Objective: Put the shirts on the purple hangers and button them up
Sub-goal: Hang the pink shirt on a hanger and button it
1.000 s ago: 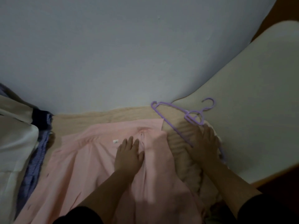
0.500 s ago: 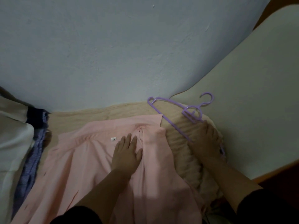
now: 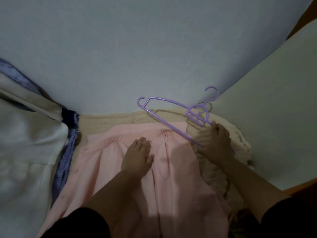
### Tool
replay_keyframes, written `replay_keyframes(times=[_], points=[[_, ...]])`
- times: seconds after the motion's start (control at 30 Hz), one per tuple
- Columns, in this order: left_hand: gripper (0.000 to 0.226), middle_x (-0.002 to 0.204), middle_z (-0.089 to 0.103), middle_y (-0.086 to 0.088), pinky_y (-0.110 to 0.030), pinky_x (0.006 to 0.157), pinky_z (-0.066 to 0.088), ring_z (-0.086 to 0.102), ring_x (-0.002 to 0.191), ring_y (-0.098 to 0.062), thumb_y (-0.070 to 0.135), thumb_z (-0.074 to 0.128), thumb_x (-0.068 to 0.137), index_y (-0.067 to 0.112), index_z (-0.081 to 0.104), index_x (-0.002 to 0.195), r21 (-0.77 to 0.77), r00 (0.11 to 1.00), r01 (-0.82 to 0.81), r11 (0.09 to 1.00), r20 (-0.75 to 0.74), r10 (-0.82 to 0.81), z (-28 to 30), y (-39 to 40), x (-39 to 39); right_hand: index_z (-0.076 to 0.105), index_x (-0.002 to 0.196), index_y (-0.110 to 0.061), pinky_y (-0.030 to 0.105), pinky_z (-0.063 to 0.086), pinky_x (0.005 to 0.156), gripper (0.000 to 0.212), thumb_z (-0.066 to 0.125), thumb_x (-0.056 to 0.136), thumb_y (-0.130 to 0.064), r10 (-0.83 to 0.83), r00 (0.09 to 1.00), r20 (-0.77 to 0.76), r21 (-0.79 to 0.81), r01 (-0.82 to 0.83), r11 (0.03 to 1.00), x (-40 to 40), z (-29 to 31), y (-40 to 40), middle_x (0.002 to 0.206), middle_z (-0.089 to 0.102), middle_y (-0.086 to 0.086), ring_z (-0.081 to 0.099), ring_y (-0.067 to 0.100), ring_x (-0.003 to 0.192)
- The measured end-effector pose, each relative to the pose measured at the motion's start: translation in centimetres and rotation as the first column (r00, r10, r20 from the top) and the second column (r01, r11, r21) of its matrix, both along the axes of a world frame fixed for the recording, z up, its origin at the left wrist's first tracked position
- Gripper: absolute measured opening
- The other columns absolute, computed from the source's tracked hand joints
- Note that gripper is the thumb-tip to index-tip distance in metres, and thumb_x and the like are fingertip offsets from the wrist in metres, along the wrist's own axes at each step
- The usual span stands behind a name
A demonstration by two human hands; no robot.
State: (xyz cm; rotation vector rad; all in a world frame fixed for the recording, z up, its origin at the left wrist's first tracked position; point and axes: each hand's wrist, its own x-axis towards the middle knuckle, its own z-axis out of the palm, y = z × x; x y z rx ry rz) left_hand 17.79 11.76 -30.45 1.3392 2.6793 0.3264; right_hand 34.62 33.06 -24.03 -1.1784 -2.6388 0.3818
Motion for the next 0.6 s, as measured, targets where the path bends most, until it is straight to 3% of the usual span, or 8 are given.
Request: replay_keyframes(times=[0.13, 0.3, 0.37, 0.47, 0.53, 0.6], points=[[0.051, 0.118, 0.066, -0.017, -0.040, 0.101, 0.042, 0.059, 0.114, -0.036, 0.037, 0.038, 0.087, 0.008, 0.068, 0.116, -0.025, 0.997, -0.026, 0.999, -0.077, 0.024, 1.2, -3.9, -2.1, 0.017, 0.147, -0.012, 0.040, 0.032, 0.105, 0.110, 0.078, 0.060, -0.038, 0.151, 0.975, 0.162, -0.064, -0.143, 0.988, -1.6, 0.5, -2.2, 0.144, 0.024, 0.011, 0.025, 0.033, 0.132], [0.035, 0.102, 0.067, -0.013, -0.038, 0.084, 0.051, 0.061, 0.094, -0.034, 0.030, 0.050, 0.082, 0.010, 0.069, 0.104, 0.153, 0.946, -0.297, 0.943, -0.084, 0.312, 2.9, -8.9, -3.1, 0.014, 0.148, -0.015, 0.042, 0.033, 0.108, 0.111, 0.079, 0.060, -0.036, 0.278, 0.926, 0.254, -0.178, -0.238, 0.955, -2.6, 0.3, -4.4, 0.149, 0.017, 0.009, 0.020, 0.029, 0.137], [0.033, 0.105, 0.061, -0.009, -0.040, 0.090, 0.047, 0.055, 0.100, -0.032, 0.029, 0.048, 0.087, 0.013, 0.066, 0.109, 0.078, 0.927, -0.365, 0.928, -0.066, 0.370, 2.3, -10.0, -4.3, 0.013, 0.148, -0.018, 0.045, 0.033, 0.107, 0.111, 0.078, 0.060, -0.037, 0.305, 0.908, 0.288, -0.186, -0.259, 0.948, -2.9, 0.3, -4.8, 0.150, 0.015, 0.006, 0.020, 0.027, 0.137], [0.049, 0.121, 0.060, -0.009, -0.043, 0.104, 0.037, 0.046, 0.122, -0.034, 0.038, 0.027, 0.089, 0.017, 0.063, 0.115, 0.033, 0.920, -0.392, 0.919, 0.010, 0.392, 1.4, -11.1, -6.1, 0.009, 0.149, -0.023, 0.046, 0.032, 0.106, 0.107, 0.074, 0.066, -0.039, 0.344, 0.861, 0.376, -0.170, -0.301, 0.938, -3.8, 0.4, -5.7, 0.152, 0.012, 0.001, 0.021, 0.024, 0.138], [0.038, 0.123, 0.060, -0.019, -0.049, 0.101, 0.041, 0.045, 0.126, -0.042, 0.029, 0.044, 0.084, 0.013, 0.065, 0.110, 0.090, 0.899, -0.439, 0.894, 0.060, 0.435, 2.6, -11.3, -6.3, 0.006, 0.150, -0.022, 0.046, 0.031, 0.103, 0.106, 0.074, 0.070, -0.038, 0.365, 0.827, 0.427, -0.174, -0.321, 0.931, -4.4, 0.6, -6.1, 0.153, 0.011, 0.002, 0.021, 0.025, 0.138], [0.029, 0.134, 0.051, -0.023, -0.051, 0.103, 0.039, 0.037, 0.133, -0.043, 0.028, 0.052, 0.085, 0.019, 0.062, 0.110, 0.054, 0.894, -0.447, 0.893, 0.052, 0.445, 3.0, -11.2, -7.1, 0.004, 0.150, -0.022, 0.046, 0.030, 0.104, 0.105, 0.073, 0.072, -0.038, 0.371, 0.805, 0.463, -0.180, -0.324, 0.929, -4.9, 0.9, -6.2, 0.153, 0.010, 0.002, 0.022, 0.026, 0.138]])
